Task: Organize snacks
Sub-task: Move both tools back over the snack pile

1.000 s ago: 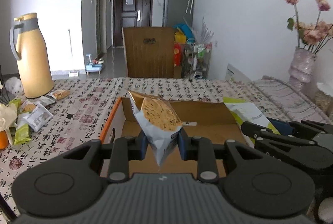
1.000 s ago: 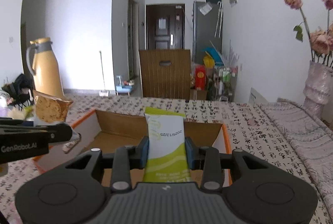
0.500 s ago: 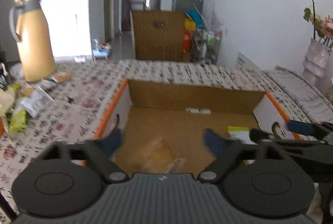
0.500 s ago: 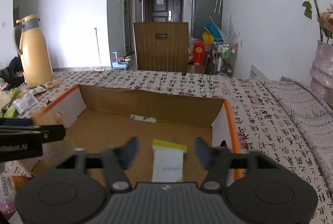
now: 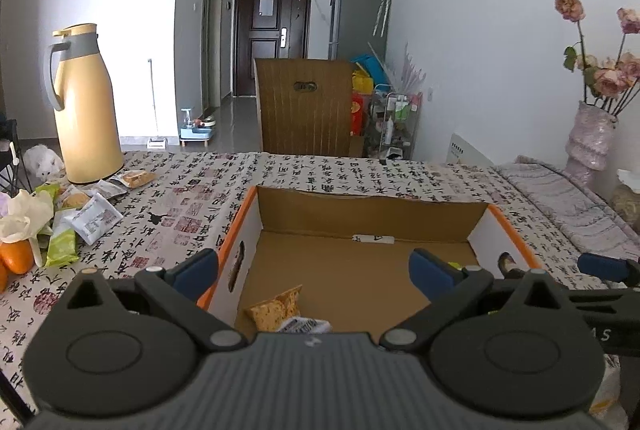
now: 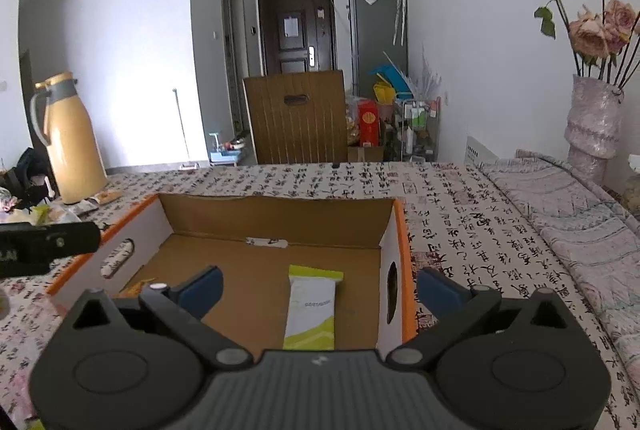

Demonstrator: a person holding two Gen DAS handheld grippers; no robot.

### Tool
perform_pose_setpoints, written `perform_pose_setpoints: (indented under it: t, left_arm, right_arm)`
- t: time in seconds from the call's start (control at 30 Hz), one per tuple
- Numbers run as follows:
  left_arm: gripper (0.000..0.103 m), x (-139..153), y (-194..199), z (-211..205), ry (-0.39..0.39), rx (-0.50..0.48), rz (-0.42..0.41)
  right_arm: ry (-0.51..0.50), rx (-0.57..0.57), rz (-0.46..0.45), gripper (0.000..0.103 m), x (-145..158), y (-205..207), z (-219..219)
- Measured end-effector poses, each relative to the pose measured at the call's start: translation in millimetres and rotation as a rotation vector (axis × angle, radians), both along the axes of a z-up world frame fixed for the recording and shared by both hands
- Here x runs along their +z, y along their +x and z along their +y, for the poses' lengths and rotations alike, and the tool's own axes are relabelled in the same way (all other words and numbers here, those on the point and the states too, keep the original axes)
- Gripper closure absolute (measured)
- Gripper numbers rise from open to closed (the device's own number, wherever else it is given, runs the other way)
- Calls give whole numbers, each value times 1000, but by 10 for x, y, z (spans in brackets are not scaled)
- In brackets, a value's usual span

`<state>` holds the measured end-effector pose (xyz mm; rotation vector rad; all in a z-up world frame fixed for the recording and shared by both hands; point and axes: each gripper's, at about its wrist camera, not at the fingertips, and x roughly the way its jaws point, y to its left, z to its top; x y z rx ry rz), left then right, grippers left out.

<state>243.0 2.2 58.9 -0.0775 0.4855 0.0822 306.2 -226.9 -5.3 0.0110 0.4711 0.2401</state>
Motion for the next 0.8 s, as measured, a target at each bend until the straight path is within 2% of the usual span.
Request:
perform_pose_setpoints:
  t: [0.37, 0.53, 0.8]
  left_arm:
    - [0, -38, -615, 41, -1, -25, -25]
    - [0, -164, -858, 67, 8, -41, -14]
    - [0, -407, -1213, 136, 25, -49, 18]
  right_arm:
    - [9, 48, -83, 0, 44, -795, -85]
    - [39, 65, -73, 0, -79, -1091, -161]
    - [30, 67, -47, 0, -334, -1460, -253]
